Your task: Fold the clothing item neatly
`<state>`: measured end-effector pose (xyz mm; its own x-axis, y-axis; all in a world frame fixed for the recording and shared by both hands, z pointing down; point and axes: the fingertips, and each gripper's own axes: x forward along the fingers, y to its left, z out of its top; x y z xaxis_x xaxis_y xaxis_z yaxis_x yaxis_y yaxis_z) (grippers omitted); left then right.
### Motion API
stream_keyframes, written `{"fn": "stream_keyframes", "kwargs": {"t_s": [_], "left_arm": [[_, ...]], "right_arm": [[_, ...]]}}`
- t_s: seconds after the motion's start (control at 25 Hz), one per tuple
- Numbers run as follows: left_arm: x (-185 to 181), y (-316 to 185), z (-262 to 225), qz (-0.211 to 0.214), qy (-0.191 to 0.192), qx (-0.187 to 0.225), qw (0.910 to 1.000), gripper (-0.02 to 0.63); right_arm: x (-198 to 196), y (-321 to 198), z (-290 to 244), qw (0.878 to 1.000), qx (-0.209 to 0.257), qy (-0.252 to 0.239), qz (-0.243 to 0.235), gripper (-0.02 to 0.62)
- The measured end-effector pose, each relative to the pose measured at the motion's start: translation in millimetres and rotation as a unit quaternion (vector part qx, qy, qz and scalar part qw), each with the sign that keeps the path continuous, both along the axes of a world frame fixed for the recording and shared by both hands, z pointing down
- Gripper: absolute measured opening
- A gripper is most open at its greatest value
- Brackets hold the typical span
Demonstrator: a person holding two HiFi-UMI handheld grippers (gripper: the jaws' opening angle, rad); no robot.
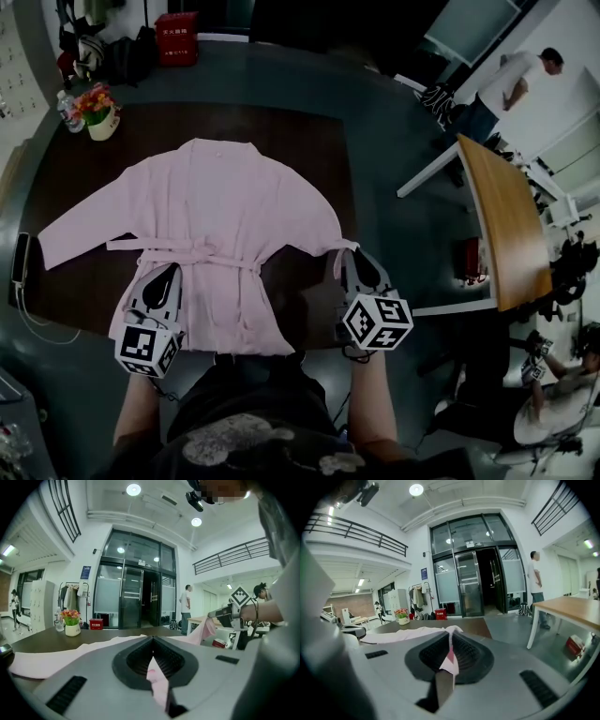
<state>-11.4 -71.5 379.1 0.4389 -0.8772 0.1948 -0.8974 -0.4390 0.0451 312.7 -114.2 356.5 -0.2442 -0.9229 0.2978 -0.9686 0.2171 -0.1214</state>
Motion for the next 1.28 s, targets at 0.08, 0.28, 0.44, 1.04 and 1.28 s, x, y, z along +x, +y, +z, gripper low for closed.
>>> {"fn": "stream_keyframes", "kwargs": {"t_s": [0.08,0.28,0.44,1.04,1.28], "left_arm": [[-12.5,0.0,-0.7,0.002,0.000,-0.001,1.0000,0.009],[-16.6,4.9,-0.4,-0.003,0.002,-0.008,1.0000,0.009],[-14.2,6.0,-1.7,-0.019,-0.003,-0.012,0.9997,0.009],[-94.0,-26.3,-31.4,-0.073,-0.047,0.024,0.9959,0.009],[-156.9,-59.9,-26.6,-0.033,-0.046,0.030,0.9979,0.009]], "right_arm": [[-18.9,-1.1,7.9,1.000,-0.006,0.003,-0.003,0.015],[-37.2,-5.0,30.7,1.000,-0.029,0.000,-0.009,0.015],[-35.5,-12.4,42.7,0.999,-0.040,-0.018,-0.016,0.015],[-108.4,-65.3,-49.2,0.995,0.057,0.045,-0.075,0.015],[-190.5,-93.3,-63.7,0.993,0.068,0.075,-0.065,0.015]]}}
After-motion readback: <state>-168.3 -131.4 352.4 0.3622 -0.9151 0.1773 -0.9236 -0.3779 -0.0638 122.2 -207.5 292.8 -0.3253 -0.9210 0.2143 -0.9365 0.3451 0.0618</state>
